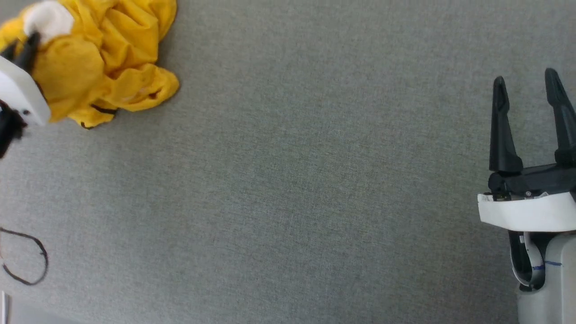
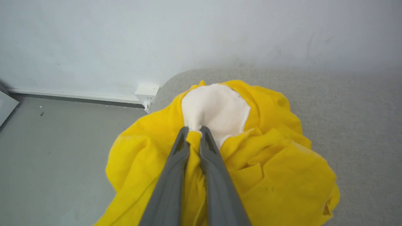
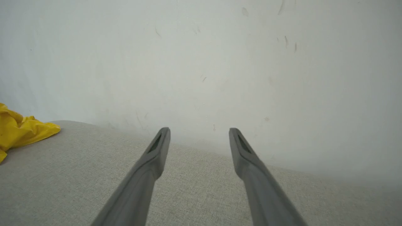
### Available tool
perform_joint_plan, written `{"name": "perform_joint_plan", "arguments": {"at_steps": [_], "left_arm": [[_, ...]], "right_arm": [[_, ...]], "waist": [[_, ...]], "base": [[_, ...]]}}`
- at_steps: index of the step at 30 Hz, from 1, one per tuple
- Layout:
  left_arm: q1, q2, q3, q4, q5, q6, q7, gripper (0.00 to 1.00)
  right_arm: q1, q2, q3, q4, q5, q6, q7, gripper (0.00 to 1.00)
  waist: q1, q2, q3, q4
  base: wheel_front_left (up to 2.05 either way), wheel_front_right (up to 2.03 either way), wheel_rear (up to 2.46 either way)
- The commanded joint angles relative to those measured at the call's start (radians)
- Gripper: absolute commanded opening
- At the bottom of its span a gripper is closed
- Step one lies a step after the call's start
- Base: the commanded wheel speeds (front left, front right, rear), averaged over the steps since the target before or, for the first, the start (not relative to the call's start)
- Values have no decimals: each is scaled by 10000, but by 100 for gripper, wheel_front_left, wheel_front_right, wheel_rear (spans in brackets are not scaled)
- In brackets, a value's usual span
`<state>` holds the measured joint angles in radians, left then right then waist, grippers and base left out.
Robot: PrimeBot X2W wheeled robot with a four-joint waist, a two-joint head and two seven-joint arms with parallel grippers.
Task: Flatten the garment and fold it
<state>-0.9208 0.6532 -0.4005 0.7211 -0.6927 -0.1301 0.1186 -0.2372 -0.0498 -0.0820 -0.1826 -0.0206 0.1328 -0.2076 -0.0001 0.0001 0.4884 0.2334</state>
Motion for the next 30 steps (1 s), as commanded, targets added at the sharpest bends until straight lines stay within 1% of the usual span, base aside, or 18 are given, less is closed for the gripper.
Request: {"name": "perform_joint_plan", "arguments": {"at_steps": [1, 8, 10, 14, 22, 30], "left_arm": [[-289, 121, 90, -45, 54, 11, -226, 0], [-982, 431, 331, -850, 212, 265, -702, 0], [-1206, 453, 305, -1195, 273, 305, -651, 0], [-1661, 315, 223, -1990, 279, 412, -321, 0], [-2306, -383, -42, -3919, 13, 842, 749, 0], [-2365, -1665, -719, -5954, -338, 1412, 1710, 0]], "right_arm": [[99, -4, -39, 138, 142, -21, -126, 100], [396, -4, -296, 724, 718, -21, -431, 100], [539, -4, -438, 855, 861, -21, -474, 100], [877, -4, -738, 1062, 1134, -21, -522, 100], [1308, -4, -1121, 1067, 1627, -21, -539, 100], [1463, -4, -1512, 844, 1846, -21, -540, 100]], "waist": [[1, -1, -666, -17], [1, -1, -1988, -209], [1, -1, -2330, -274], [1, -1, -2994, -418], [1, -1, -4002, -985], [1, -1, -4269, -1753]], "base": [[0, 0, 0], [0, 0, 0], [0, 0, 0], [0, 0, 0], [0, 0, 0], [0, 0, 0]]}}
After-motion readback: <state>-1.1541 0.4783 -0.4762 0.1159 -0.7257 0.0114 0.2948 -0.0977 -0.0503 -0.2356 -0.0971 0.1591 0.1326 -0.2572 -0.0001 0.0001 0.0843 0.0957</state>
